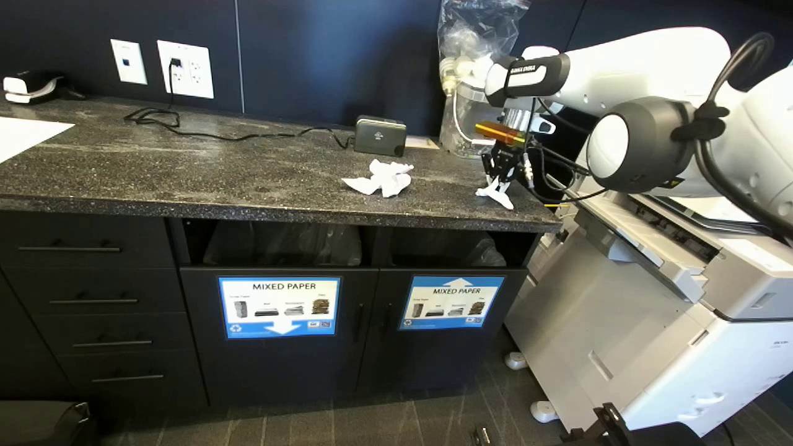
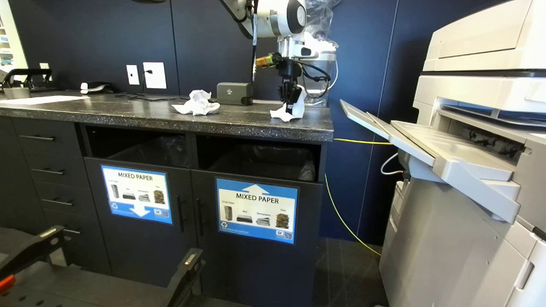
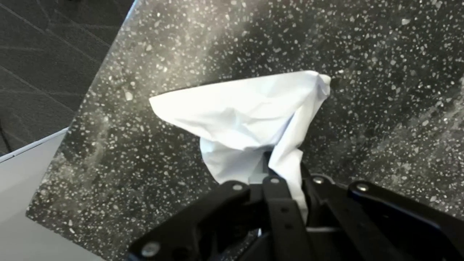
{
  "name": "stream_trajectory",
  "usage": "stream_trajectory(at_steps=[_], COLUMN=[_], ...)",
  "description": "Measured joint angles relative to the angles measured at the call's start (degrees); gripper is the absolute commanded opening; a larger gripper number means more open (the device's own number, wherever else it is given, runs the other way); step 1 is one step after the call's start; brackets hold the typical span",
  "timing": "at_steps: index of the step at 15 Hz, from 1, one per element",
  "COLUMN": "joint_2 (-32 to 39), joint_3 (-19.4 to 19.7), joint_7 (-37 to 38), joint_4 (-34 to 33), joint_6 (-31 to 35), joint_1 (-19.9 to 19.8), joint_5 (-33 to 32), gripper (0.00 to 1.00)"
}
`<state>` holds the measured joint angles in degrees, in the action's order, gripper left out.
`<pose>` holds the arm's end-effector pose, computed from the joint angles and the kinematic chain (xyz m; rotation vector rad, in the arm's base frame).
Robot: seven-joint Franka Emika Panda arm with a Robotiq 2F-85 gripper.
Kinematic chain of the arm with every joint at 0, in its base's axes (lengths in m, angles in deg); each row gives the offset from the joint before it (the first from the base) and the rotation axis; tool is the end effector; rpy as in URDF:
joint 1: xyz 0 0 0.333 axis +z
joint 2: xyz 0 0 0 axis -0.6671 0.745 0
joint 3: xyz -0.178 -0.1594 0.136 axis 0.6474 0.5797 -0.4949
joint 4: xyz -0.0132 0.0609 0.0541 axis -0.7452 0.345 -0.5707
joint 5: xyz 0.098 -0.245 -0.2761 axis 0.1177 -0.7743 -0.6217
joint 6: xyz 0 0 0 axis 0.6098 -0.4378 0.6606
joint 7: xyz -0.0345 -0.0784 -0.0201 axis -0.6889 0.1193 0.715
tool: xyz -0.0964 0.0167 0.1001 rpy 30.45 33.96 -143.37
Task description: Put the right and left pieces of white paper in the right bin respectively
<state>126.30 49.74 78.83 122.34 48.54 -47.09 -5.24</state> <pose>0.7418 -0.1171 0.2333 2.7449 -1.4244 -0.0131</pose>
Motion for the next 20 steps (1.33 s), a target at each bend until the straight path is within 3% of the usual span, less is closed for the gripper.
stream_trajectory(at_steps=[3, 10, 20], joint_2=[-0.08, -2.03, -13.06], joint_3=[-0.24, -4.15, -9.96], joint_7=[-3.41, -22.35, -52.14], joint_4=[-0.02, 2.0, 24.44], joint_6=[-0.77, 0.11, 11.77], joint_1=[0.0, 0.67, -0.61], joint_5=[0.0, 0.05, 0.74], gripper=[0.09, 0.09, 0.09])
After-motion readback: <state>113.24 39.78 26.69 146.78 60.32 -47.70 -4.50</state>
